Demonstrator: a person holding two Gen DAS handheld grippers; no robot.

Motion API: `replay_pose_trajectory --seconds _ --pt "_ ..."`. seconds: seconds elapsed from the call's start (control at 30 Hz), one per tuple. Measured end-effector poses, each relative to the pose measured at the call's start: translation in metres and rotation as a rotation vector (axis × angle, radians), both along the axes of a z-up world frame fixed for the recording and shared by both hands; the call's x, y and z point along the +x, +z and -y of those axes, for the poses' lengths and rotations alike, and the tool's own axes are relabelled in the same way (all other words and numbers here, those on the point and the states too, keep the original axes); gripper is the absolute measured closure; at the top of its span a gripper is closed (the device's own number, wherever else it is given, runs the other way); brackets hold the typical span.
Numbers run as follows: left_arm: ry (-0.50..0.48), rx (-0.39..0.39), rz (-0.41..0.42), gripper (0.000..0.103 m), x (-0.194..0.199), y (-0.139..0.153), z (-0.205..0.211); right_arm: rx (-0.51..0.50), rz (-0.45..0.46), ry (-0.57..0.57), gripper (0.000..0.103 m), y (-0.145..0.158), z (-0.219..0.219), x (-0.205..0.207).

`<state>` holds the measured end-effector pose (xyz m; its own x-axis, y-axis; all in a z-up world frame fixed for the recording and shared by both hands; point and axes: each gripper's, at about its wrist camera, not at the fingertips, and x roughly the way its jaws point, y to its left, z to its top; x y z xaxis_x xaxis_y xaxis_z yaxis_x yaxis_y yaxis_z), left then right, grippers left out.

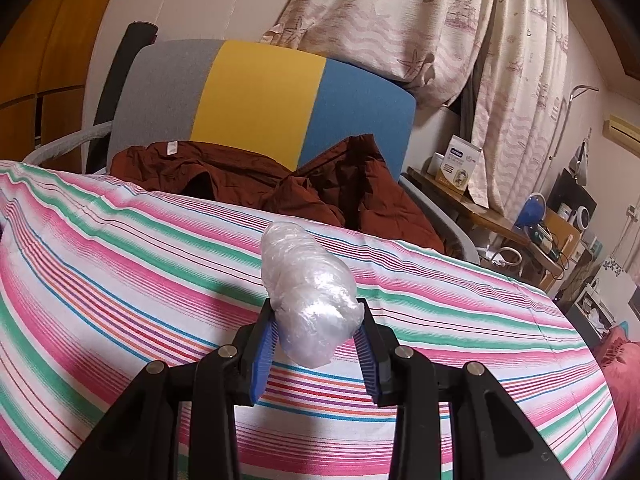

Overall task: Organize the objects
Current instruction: 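Carry the tan sponge into the gold tin and open the left tool, then carry the plastic bundle into the gold tin and open the right tool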

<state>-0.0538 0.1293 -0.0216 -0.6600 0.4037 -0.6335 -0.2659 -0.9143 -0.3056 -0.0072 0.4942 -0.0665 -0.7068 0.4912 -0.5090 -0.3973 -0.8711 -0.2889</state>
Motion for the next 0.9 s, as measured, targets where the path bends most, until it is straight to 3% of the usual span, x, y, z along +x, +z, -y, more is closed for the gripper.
replay_pose_trajectory --seconds 0.27,0.53,0.73,0.9 --pt "-0.062 -0.056 -0.062 0.000 0.042 -0.001 0.032 -0.076 0.141 0.087 0.067 -0.003 0.028 0.000" --pt "-0.063 -0.014 -0.038 0.000 0.058 -0.006 0.060 -0.347 0.063 0.195 0.066 0.021 0.070 0.024" --pt "-0.075 -0.024 -0.076 0.000 0.069 -0.001 0.070 -0.437 0.027 0.329 0.067 0.041 0.128 0.033" --pt "-0.082 -0.062 -0.117 0.000 0.076 0.001 0.077 -0.443 0.037 0.458 0.067 0.053 0.183 0.033"
